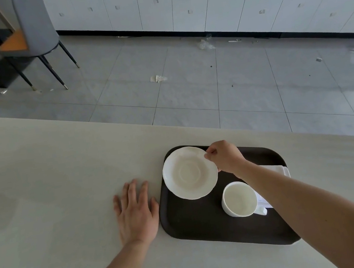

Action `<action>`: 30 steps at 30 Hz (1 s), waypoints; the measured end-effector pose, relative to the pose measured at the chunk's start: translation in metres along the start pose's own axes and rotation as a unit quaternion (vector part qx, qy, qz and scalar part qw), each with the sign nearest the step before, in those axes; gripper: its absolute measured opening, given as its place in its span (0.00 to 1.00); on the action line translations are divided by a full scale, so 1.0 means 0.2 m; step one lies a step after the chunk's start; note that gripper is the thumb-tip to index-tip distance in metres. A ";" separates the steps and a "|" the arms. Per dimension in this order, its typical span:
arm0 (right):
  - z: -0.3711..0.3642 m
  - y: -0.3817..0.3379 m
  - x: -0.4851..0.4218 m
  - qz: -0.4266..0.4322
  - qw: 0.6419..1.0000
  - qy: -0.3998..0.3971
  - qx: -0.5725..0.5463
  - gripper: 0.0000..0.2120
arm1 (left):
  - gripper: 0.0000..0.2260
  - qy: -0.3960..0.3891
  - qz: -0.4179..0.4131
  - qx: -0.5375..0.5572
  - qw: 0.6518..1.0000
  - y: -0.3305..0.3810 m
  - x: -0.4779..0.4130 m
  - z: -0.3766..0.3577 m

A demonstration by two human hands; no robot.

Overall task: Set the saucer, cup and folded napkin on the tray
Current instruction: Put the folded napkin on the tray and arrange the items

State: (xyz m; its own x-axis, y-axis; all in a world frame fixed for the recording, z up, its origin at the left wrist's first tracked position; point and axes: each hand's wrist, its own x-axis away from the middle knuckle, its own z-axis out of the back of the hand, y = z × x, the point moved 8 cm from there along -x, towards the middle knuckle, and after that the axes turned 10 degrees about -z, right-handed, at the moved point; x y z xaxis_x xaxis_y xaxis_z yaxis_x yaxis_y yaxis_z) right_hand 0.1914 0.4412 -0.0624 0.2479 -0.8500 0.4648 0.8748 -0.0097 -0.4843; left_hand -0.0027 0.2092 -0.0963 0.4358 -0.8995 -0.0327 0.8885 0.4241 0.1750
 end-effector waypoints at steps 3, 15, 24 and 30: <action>0.02 0.04 0.01 -0.023 1.000 -0.001 -0.011 0.10 | 0.24 0.006 -0.001 -0.001 1.000 0.00 0.00 0.00; 0.01 0.01 0.00 -0.014 1.000 0.006 -0.019 0.06 | 0.24 0.009 -0.001 -0.002 1.000 -0.01 0.00 -0.01; 0.02 0.02 0.00 -0.021 0.999 0.010 -0.026 0.05 | 0.24 0.008 -0.002 -0.001 1.000 0.00 0.00 0.00; 0.02 0.03 0.03 -0.029 0.999 -0.018 -0.040 0.06 | 0.24 0.009 -0.003 -0.001 1.000 0.00 0.00 0.00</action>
State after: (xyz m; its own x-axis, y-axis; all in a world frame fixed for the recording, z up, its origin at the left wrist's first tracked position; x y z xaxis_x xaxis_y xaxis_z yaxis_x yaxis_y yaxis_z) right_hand 0.1993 0.4385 -0.0601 0.2132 -0.8277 0.5192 0.8521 -0.1025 -0.5132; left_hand -0.0024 0.2090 -0.0960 0.4329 -0.9000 -0.0509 0.8915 0.4191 0.1720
